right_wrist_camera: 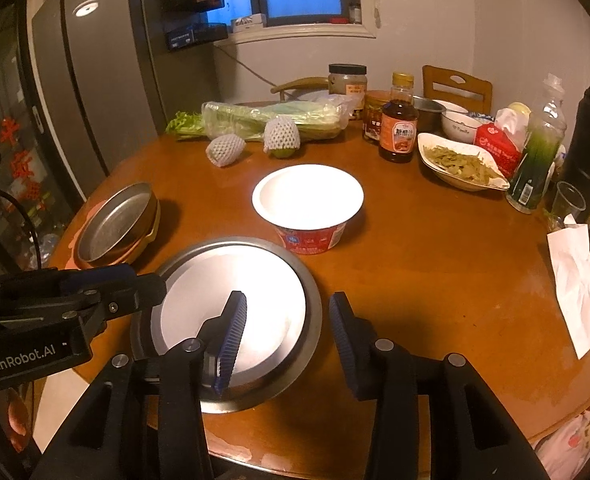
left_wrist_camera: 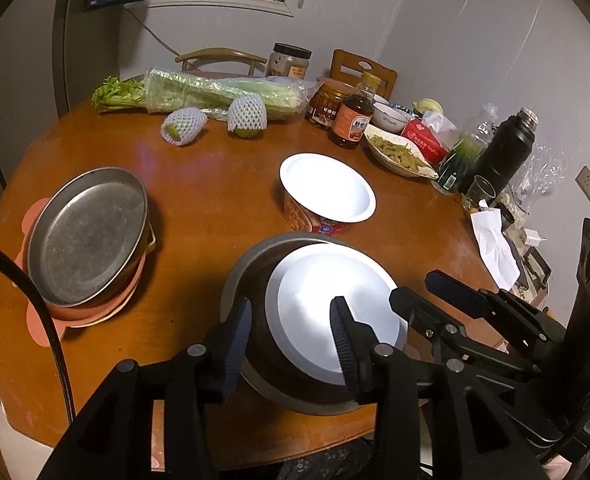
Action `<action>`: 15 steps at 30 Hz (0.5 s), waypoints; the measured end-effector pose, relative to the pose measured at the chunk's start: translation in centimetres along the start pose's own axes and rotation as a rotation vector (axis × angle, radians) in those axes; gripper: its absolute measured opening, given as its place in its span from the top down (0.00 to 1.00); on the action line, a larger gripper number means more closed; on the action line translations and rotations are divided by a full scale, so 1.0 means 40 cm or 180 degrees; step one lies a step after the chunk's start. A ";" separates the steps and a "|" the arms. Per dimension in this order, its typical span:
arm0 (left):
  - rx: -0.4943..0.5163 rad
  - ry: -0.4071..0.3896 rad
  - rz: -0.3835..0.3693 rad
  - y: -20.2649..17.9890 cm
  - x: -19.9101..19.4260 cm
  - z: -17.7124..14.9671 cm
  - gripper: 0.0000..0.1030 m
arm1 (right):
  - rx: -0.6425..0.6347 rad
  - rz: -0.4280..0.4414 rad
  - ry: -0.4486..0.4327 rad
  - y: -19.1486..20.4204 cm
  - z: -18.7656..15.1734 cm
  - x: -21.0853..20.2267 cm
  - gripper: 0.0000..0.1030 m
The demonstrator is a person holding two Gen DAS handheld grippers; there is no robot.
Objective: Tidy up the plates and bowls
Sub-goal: 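Open the left gripper and withdraw toward the other white plate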
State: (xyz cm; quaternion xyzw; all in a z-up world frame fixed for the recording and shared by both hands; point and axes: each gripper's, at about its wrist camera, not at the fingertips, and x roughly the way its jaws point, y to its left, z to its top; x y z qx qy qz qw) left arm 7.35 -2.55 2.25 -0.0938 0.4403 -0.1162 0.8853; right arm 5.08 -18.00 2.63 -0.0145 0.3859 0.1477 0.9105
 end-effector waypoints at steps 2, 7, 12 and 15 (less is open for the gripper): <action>0.0001 -0.0022 0.0024 0.003 -0.001 0.004 0.56 | -0.0006 0.0000 0.0008 0.001 0.004 0.004 0.56; -0.0036 -0.0052 0.0081 0.016 0.002 0.012 0.51 | -0.0010 -0.0010 0.0020 0.004 0.011 0.014 0.56; -0.0064 -0.0086 0.0148 0.026 0.004 0.027 0.45 | -0.0019 -0.0023 0.0006 0.002 0.020 0.020 0.55; -0.0052 -0.0125 0.0195 0.026 0.003 0.038 0.44 | -0.0006 -0.0017 -0.0007 -0.002 0.029 0.024 0.54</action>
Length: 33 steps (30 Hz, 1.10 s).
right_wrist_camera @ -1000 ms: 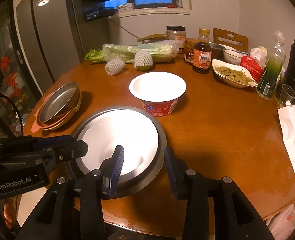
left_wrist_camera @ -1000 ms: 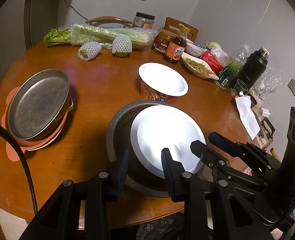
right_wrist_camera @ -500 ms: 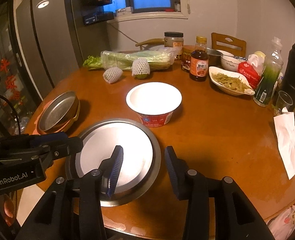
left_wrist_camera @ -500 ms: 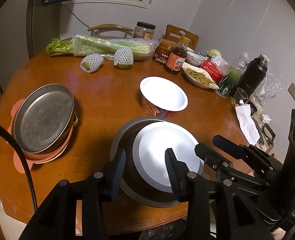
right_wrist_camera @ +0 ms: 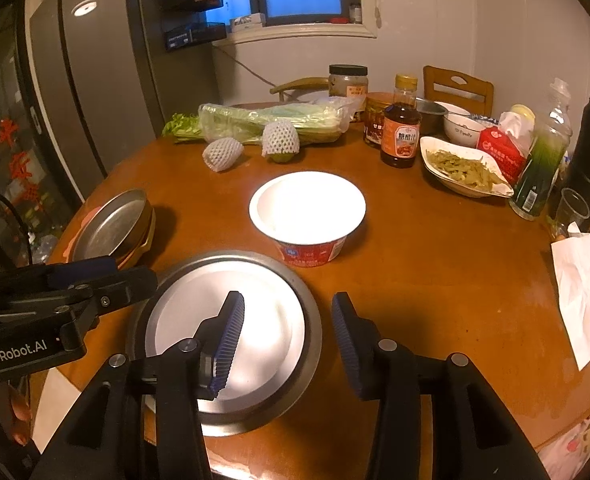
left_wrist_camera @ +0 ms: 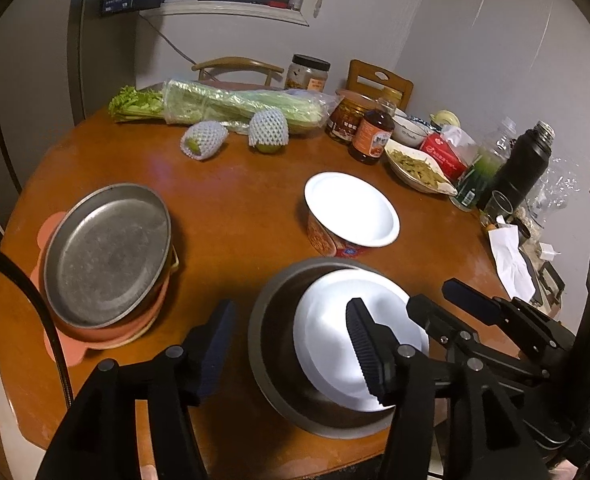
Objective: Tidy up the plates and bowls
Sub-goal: 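Open the left gripper and withdraw toward the other white plate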
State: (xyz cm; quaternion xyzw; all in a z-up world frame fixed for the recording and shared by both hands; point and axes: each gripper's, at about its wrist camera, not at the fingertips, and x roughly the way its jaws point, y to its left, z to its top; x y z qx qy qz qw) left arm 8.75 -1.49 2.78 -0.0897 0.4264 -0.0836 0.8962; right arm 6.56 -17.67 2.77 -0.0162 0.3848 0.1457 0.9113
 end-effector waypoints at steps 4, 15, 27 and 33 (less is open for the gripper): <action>0.0017 -0.0039 0.0073 0.000 0.002 0.017 0.43 | 0.0009 -0.0023 -0.0021 -0.009 0.016 0.006 0.52; 0.0115 -0.0067 0.0171 -0.017 0.030 0.057 0.39 | 0.0095 -0.0078 -0.0084 -0.050 0.060 0.033 0.50; 0.0214 -0.0019 0.0155 -0.052 0.090 0.120 0.38 | 0.0200 -0.0118 -0.0108 -0.107 0.105 0.064 0.49; 0.0197 0.0053 0.0138 -0.057 0.134 0.147 0.38 | 0.0241 -0.0127 -0.0037 -0.129 0.113 0.100 0.49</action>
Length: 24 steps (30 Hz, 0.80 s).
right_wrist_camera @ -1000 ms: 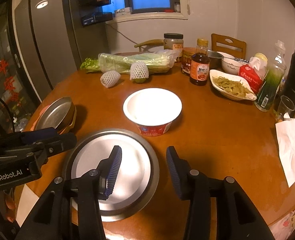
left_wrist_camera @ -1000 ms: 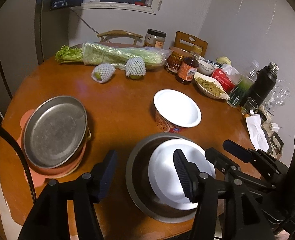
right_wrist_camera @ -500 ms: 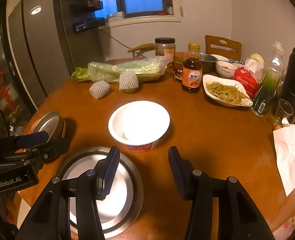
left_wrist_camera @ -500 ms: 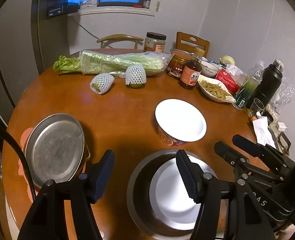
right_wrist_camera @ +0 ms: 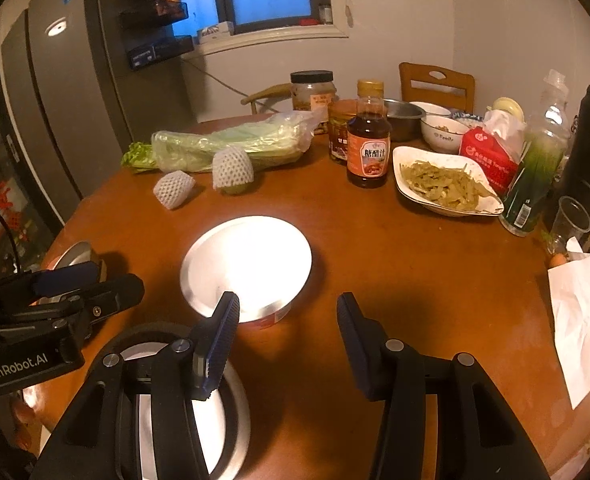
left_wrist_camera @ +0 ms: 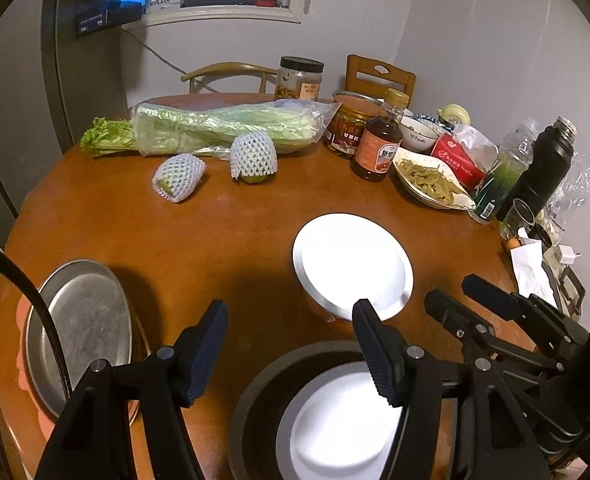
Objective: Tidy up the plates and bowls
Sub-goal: 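Open the left gripper and withdraw toward the other white plate, then grasp the rim of the white plate on the noodle cup with the left gripper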
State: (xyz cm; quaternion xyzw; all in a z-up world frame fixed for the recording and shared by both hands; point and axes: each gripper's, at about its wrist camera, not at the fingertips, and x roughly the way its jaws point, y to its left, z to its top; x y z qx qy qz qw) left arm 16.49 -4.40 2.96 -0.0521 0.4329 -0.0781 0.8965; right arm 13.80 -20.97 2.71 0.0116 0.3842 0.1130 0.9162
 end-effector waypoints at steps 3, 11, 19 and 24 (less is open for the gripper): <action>-0.0024 -0.0005 -0.0026 0.001 0.014 0.019 0.38 | 0.0056 0.0022 0.0049 -0.014 0.003 0.023 0.49; -0.0045 0.0098 -0.0041 0.000 0.076 0.057 0.38 | 0.0118 0.0048 0.0134 -0.032 0.015 0.073 0.49; -0.0067 0.0219 -0.0126 0.001 0.133 0.065 0.38 | 0.0133 0.0066 0.0245 -0.038 0.019 0.122 0.49; -0.0044 0.0273 -0.0170 0.001 0.155 0.070 0.38 | 0.0145 0.0098 0.0291 -0.030 0.018 0.142 0.49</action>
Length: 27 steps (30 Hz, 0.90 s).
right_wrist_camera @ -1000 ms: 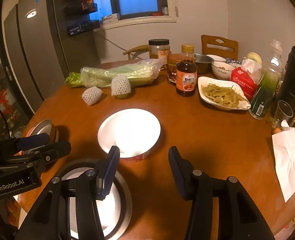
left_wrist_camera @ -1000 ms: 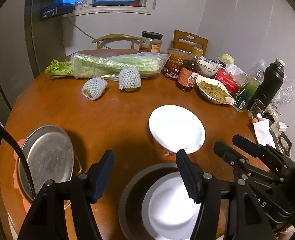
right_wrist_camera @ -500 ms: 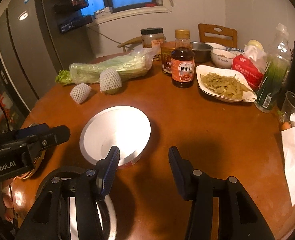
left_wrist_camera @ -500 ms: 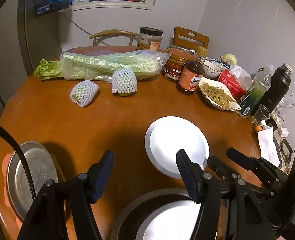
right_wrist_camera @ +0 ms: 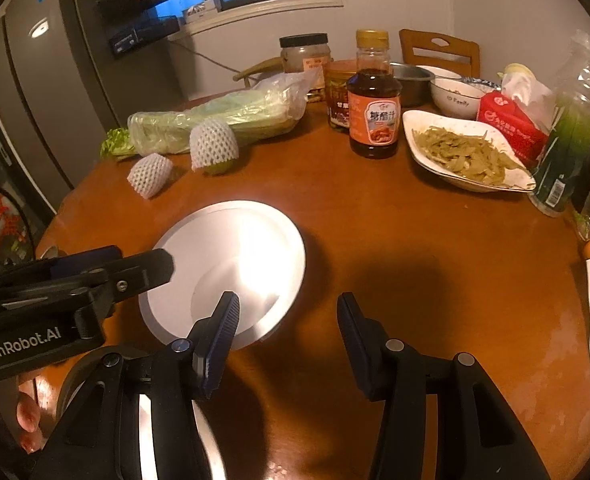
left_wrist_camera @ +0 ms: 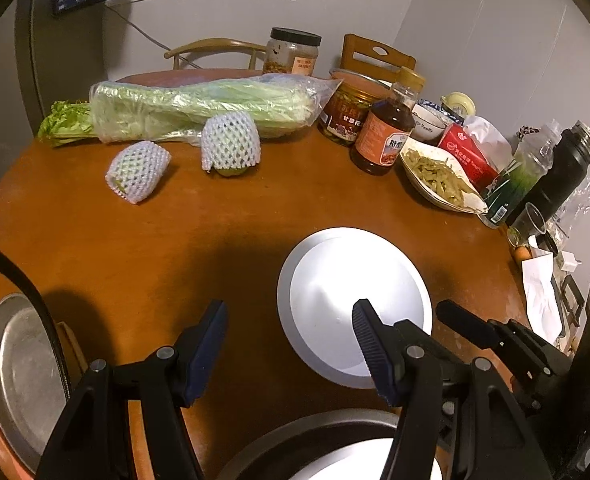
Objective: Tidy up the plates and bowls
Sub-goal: 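Grasp the rim of the white plate on the noodle cup with the left gripper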
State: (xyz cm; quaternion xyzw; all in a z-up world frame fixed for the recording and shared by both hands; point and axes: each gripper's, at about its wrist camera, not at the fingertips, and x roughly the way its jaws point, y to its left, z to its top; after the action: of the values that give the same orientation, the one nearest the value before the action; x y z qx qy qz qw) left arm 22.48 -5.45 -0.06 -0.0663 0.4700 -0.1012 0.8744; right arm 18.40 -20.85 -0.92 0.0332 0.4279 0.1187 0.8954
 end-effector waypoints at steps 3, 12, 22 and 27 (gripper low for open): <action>-0.0002 0.0028 0.0011 0.006 0.008 0.003 0.38 | 0.0005 0.0027 0.0010 0.006 0.002 0.009 0.49; -0.0069 0.0188 -0.0026 0.025 0.046 -0.010 0.39 | -0.0009 0.0112 0.0027 0.026 -0.002 0.017 0.51; -0.0006 0.0192 -0.0306 -0.004 0.044 -0.016 0.52 | -0.0103 0.0161 0.0036 0.055 -0.007 0.015 0.66; -0.0031 0.0142 -0.0332 0.001 0.027 -0.013 0.52 | -0.0105 0.0168 -0.0006 0.060 0.000 0.007 0.67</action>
State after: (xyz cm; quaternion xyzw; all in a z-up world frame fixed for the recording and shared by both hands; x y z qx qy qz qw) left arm 22.61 -5.69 -1.22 -0.0927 0.4857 -0.1458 0.8569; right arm 18.12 -18.43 -0.76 0.0298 0.4240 0.1493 0.8928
